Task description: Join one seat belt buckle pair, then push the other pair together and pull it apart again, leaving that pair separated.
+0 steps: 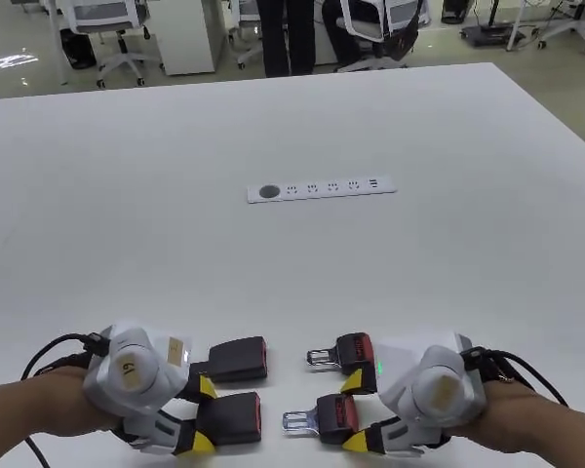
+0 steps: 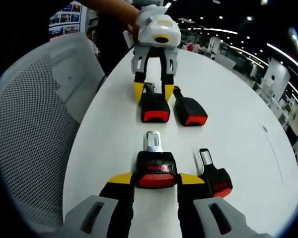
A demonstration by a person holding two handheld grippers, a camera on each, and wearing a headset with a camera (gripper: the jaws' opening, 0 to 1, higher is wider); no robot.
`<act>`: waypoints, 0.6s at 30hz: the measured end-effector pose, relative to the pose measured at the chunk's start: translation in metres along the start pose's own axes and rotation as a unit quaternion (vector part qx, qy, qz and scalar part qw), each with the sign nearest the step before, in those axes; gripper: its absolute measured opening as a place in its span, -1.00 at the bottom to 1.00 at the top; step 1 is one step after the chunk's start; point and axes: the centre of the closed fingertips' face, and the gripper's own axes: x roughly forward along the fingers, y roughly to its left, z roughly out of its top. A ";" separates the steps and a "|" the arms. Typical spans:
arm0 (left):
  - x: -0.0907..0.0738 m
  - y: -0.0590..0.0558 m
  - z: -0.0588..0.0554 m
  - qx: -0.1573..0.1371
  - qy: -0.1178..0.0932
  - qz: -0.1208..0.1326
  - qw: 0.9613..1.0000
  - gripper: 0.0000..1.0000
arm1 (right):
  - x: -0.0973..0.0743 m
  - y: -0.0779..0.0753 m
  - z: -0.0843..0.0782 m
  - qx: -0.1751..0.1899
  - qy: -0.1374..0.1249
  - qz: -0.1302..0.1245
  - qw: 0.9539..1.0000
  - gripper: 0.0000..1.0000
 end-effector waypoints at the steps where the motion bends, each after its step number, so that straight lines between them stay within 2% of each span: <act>1: 0.000 0.001 -0.001 0.000 0.000 0.000 1.000 -0.35 | 0.001 0.000 0.000 -0.002 0.001 -0.001 1.000 -0.40; 18: 0.000 0.001 -0.001 0.001 0.004 -0.003 1.000 -0.35 | 0.013 -0.001 0.014 -0.005 0.000 0.000 1.000 -0.40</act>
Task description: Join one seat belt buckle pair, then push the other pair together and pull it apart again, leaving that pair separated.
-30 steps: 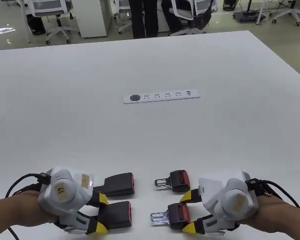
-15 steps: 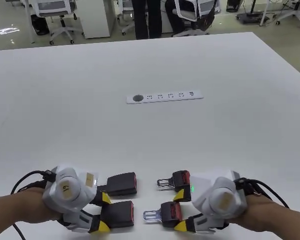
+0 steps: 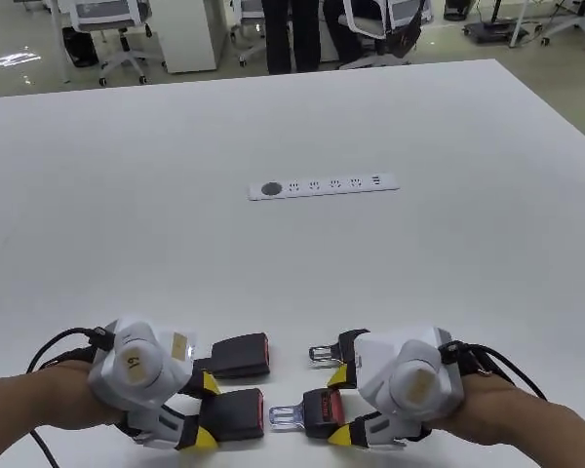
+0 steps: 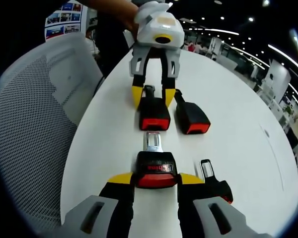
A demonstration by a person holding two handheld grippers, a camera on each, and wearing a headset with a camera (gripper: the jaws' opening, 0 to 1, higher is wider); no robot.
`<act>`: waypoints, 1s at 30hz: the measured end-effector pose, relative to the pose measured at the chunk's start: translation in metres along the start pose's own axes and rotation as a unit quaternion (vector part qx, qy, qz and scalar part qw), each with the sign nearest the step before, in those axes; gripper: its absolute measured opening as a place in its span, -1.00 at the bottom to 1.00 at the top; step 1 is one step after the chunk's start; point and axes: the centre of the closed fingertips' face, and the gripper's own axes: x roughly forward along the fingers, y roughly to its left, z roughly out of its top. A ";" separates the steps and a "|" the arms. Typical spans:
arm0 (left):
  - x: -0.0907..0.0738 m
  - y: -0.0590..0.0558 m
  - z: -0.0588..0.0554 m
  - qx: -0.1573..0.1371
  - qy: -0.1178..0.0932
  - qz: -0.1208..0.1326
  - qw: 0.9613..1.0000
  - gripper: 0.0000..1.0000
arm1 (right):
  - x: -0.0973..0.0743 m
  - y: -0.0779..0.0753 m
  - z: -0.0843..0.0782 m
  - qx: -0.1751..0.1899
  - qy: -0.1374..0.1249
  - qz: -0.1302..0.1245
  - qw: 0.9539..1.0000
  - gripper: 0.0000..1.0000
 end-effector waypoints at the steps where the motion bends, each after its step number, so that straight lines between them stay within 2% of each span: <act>1: 0.000 0.000 0.000 0.000 0.000 0.000 1.000 -0.35 | 0.001 0.000 0.001 0.000 0.000 0.000 1.000 -0.40; 17: 0.000 0.000 -0.002 -0.001 0.003 -0.001 1.000 -0.35 | 0.013 0.000 0.020 0.000 -0.014 -0.001 1.000 -0.40; 19: 0.001 0.001 -0.002 -0.001 0.003 0.000 1.000 -0.35 | 0.014 0.000 0.018 -0.010 -0.011 -0.002 1.000 -0.40; 30: 0.000 0.001 -0.001 0.000 0.008 0.002 1.000 -0.36 | 0.014 -0.001 0.018 -0.004 -0.018 -0.004 1.000 -0.43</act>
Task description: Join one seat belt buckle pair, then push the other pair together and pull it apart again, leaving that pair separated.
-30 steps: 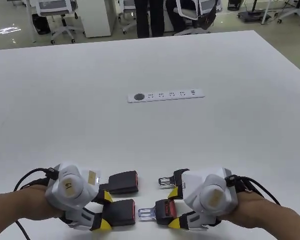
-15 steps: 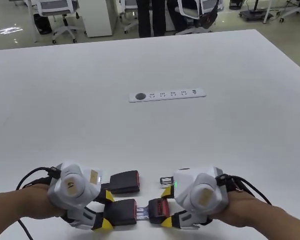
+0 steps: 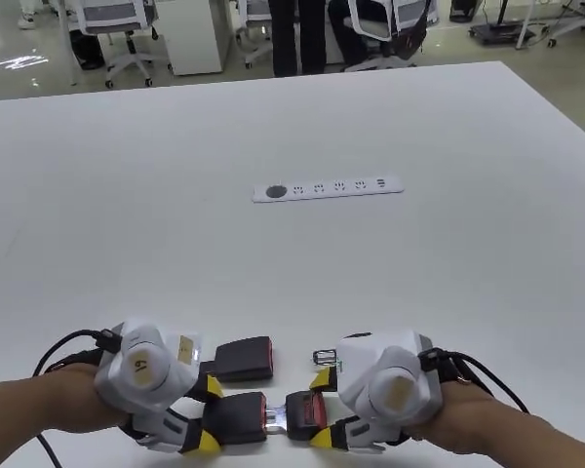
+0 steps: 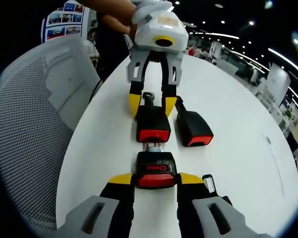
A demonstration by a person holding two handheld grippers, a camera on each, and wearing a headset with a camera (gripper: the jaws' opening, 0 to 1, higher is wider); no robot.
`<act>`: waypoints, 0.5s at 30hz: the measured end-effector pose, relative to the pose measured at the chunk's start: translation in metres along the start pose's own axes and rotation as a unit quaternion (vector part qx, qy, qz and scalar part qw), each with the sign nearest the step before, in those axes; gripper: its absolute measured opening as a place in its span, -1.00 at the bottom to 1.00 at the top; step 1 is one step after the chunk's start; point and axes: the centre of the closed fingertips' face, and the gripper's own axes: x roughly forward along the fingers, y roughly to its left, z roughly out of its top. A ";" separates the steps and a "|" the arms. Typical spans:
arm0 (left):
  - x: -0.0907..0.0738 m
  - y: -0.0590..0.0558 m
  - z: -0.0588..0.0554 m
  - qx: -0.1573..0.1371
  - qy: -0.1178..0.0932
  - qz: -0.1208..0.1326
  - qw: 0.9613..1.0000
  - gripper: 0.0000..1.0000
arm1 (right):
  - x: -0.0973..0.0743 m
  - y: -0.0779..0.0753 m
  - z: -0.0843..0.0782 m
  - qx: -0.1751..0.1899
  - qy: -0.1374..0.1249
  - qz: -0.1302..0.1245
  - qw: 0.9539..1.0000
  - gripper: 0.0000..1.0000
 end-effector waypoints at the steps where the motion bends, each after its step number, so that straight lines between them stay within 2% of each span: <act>1: 0.000 0.000 0.000 0.000 0.000 0.000 1.000 -0.36 | 0.000 0.000 0.000 0.001 -0.001 -0.002 1.000 -0.44; 11: 0.001 -0.001 0.000 -0.004 0.002 -0.001 1.000 -0.38 | 0.007 0.000 0.004 0.025 -0.007 -0.001 1.000 -0.47; 12: 0.001 -0.001 0.000 -0.004 0.002 -0.001 1.000 -0.38 | 0.009 0.003 0.009 0.046 -0.018 0.004 0.999 -0.47; 13: 0.001 -0.001 0.000 -0.002 0.003 -0.001 1.000 -0.38 | 0.010 0.002 0.008 0.029 -0.013 0.001 0.999 -0.48; 15: 0.001 -0.001 0.000 -0.001 0.004 -0.001 1.000 -0.38 | 0.013 0.001 0.010 0.027 -0.012 -0.002 1.000 -0.48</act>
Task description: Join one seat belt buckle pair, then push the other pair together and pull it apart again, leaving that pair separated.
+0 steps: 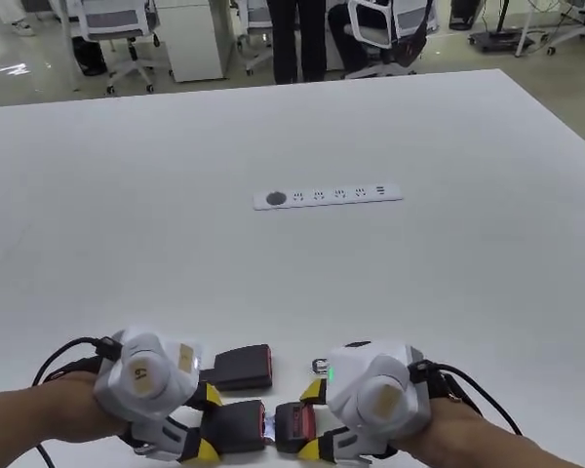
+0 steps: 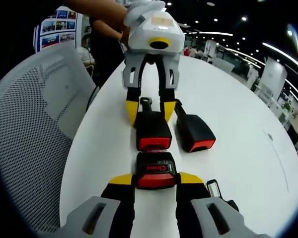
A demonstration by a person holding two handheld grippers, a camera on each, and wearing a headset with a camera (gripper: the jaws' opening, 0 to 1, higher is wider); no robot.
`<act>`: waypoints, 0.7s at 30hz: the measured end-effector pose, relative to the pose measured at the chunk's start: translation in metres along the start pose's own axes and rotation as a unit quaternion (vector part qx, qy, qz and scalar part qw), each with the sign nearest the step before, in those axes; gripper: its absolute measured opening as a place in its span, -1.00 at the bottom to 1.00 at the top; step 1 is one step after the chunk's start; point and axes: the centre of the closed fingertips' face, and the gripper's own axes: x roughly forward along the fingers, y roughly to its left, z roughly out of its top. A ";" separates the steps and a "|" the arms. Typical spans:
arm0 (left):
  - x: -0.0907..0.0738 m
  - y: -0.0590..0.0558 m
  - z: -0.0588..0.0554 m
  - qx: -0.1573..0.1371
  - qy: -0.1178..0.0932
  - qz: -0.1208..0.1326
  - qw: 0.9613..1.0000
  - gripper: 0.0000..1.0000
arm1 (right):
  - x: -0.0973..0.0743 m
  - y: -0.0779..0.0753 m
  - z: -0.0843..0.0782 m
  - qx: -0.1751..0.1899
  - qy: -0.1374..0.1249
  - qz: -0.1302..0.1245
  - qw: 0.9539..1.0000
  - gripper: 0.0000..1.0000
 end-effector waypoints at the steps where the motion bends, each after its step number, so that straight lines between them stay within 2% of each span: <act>1: 0.000 0.000 0.000 -0.001 0.000 0.000 1.000 -0.38 | 0.000 0.001 0.000 0.001 0.000 0.000 1.000 -0.48; 4: 0.000 0.000 0.001 0.000 0.000 0.000 1.000 -0.39 | 0.002 0.000 0.003 0.001 0.001 0.001 1.000 -0.48; 5: 0.000 -0.001 0.001 0.001 0.001 -0.001 1.000 -0.39 | 0.003 0.000 0.006 0.012 -0.006 0.000 1.000 -0.48; 6: 0.000 -0.001 0.001 0.003 0.001 -0.001 1.000 -0.39 | -0.004 0.002 0.005 0.023 0.008 -0.004 1.000 -0.48; 10: 0.000 0.000 -0.001 0.002 0.006 0.000 1.000 -0.39 | -0.007 0.004 0.007 0.015 -0.004 -0.006 1.000 -0.46; 17: -0.001 -0.001 0.000 0.005 0.008 0.001 1.000 -0.37 | -0.008 0.004 0.009 0.002 0.002 -0.004 1.000 -0.44; 21: -0.001 -0.001 -0.001 0.005 0.009 0.000 1.000 -0.37 | -0.008 0.002 0.005 0.003 -0.010 0.001 1.000 -0.45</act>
